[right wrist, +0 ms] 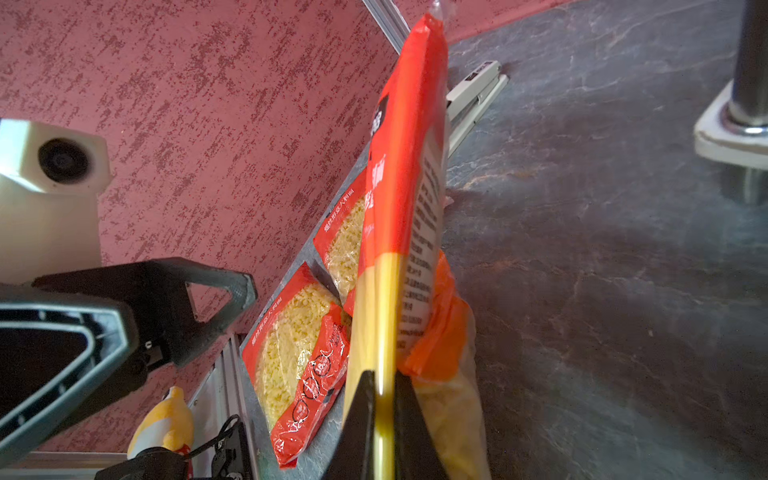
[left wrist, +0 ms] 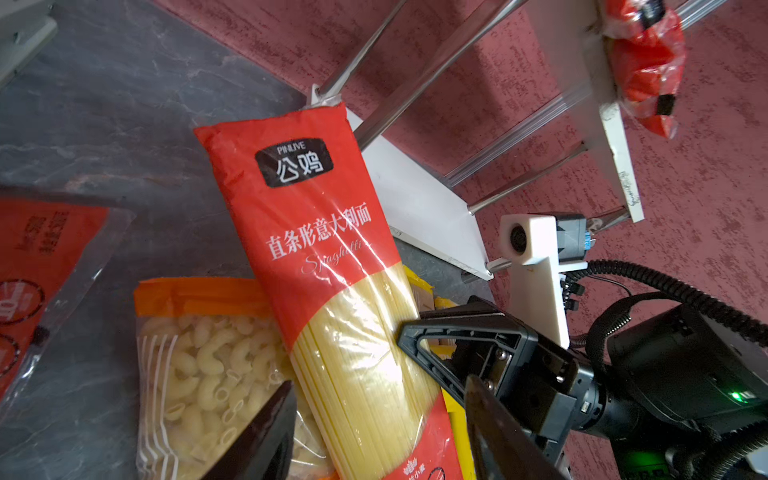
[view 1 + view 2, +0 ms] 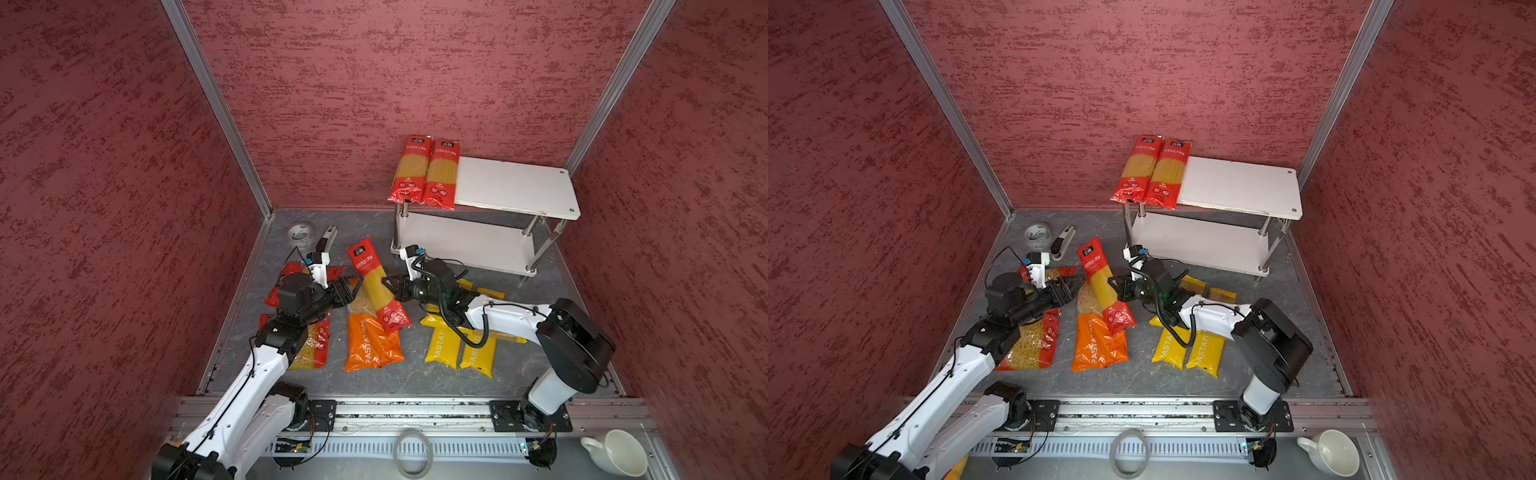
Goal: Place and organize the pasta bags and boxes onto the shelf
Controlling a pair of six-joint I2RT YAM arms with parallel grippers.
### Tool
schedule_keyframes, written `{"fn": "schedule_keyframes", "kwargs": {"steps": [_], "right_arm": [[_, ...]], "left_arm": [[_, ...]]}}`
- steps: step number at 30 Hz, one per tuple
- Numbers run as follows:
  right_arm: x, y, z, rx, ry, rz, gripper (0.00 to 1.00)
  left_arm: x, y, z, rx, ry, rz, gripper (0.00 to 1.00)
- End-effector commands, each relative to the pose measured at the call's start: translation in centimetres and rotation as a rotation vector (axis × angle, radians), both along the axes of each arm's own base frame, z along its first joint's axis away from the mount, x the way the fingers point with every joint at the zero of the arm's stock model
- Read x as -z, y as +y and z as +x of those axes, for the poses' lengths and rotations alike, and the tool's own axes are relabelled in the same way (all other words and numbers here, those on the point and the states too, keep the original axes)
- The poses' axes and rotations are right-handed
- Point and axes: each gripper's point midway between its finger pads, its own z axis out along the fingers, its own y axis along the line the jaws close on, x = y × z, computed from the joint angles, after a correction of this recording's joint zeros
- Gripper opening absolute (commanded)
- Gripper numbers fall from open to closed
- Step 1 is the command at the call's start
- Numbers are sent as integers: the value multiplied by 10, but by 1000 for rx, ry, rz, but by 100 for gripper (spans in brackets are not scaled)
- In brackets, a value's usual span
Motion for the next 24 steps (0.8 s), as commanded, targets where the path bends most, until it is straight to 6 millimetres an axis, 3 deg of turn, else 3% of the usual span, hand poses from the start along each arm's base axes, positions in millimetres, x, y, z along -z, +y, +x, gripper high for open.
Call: {"fn": "schedule_keyframes", "kwargs": {"steps": [1,16,20,24], "right_arm": [[-105,-3,0,7,-313,186,0],[-127,-6,-6,0,-364,259,0],[-132,-7,-8,-6,-372,309,0],[-129,-8,-9,1,-363,339,0]], "left_arm": [[-32,-3,1,34,-119,-14,65],[-40,5,-3,18,-191,-84,68],[-24,9,2,-4,-167,-109,71],[-4,22,11,-58,-159,-192,80]]}}
